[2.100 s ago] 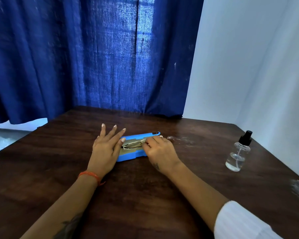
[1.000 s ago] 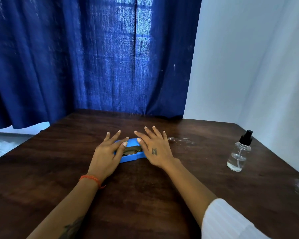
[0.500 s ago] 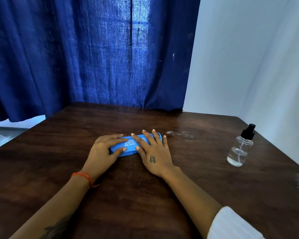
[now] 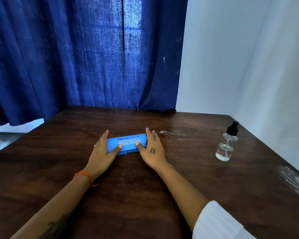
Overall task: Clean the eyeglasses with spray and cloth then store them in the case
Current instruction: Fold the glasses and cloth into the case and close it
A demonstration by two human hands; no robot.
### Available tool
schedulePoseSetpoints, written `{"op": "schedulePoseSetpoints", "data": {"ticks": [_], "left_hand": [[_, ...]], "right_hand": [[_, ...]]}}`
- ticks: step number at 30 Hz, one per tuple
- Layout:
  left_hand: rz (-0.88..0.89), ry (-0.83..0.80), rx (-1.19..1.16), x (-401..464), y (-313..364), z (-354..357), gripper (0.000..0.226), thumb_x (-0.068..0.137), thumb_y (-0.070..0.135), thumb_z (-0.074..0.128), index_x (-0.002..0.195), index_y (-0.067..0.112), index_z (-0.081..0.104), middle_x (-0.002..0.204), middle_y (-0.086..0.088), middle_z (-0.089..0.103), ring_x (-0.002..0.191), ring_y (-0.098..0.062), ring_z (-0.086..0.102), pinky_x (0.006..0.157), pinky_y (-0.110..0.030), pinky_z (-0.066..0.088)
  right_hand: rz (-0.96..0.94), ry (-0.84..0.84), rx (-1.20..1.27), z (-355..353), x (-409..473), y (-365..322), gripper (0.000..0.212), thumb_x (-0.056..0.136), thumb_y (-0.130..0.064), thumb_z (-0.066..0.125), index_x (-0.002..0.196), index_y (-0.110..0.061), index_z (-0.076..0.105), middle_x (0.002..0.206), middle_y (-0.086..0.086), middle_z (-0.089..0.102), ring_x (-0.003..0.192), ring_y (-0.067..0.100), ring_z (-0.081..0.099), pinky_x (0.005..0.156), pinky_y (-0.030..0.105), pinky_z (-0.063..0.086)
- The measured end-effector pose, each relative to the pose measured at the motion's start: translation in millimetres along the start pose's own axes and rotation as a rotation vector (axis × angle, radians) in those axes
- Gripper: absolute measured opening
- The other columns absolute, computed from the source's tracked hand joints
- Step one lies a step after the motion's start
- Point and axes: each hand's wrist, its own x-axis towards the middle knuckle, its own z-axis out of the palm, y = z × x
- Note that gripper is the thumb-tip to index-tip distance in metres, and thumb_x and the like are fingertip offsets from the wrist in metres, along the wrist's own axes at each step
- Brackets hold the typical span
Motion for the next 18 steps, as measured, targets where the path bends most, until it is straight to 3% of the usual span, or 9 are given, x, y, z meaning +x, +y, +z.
{"op": "schedulePoseSetpoints", "data": {"ticks": [7, 18], "left_hand": [[-0.086, -0.026, -0.134, -3, 20, 24, 0.07, 0.087, 0.038, 0.054, 0.144, 0.015, 0.019, 0.154, -0.01, 0.018, 0.141, -0.025, 0.018, 0.116, -0.04, 0.015], [0.013, -0.171, -0.18, 3, 71, 96, 0.068, 0.089, 0.037, 0.051, 0.144, 0.016, 0.017, 0.155, -0.005, 0.014, 0.143, -0.016, 0.006, 0.118, -0.043, 0.006]], "right_hand": [[0.043, 0.025, -0.055, -24, -11, 14, 0.065, 0.094, -0.034, 0.05, 0.147, -0.012, 0.02, 0.156, 0.009, 0.01, 0.14, 0.026, 0.02, 0.112, 0.033, 0.022], [0.144, 0.156, -0.202, -89, -27, 73, 0.062, 0.09, -0.032, 0.056, 0.144, -0.012, 0.031, 0.153, 0.012, 0.018, 0.137, 0.027, 0.028, 0.109, 0.034, 0.03]]}}
